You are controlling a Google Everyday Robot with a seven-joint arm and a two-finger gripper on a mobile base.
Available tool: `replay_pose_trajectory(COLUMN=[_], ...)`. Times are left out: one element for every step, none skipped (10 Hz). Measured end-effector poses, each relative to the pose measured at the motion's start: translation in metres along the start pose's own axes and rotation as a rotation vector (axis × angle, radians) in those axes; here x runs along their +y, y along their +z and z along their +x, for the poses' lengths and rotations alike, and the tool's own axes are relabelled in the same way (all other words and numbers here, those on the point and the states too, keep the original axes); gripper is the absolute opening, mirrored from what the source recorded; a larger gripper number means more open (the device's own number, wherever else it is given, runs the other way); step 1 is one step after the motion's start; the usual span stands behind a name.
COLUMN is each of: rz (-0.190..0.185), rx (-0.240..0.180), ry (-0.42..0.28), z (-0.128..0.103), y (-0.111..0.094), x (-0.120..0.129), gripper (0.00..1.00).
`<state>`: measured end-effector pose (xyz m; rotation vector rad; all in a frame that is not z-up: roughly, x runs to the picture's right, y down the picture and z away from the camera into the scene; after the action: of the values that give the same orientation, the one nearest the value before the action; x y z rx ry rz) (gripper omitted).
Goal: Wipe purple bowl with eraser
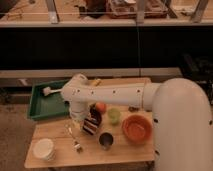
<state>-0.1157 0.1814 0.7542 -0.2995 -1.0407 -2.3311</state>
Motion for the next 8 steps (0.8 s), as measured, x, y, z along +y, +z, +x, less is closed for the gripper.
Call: replay_pose_trajectory(rz=[-0.009, -0.021, -0.039, -0.057, -0.079, -0.095, -0.115, -0.129], rx=[-0.006, -0.007, -0.005, 0.000, 0.013, 0.020, 0.035, 0.046], ry=[0.023, 0.054, 0.090, 0.119, 0.147, 0.164, 0.181, 0.186], z=[-0.011, -0.022, -0.032, -0.036, -0.035, -0.034, -0.032, -0.028], y=[-0.001, -0.001, -0.002, -0.004, -0.006, -0.007, -0.009, -0.013], x=[0.006, 0.015, 0.026, 0.037, 0.049, 0.059, 0.070, 0.076], gripper=[0.05, 0.05, 0.05, 0.05, 0.05, 0.05, 0.05, 0.05])
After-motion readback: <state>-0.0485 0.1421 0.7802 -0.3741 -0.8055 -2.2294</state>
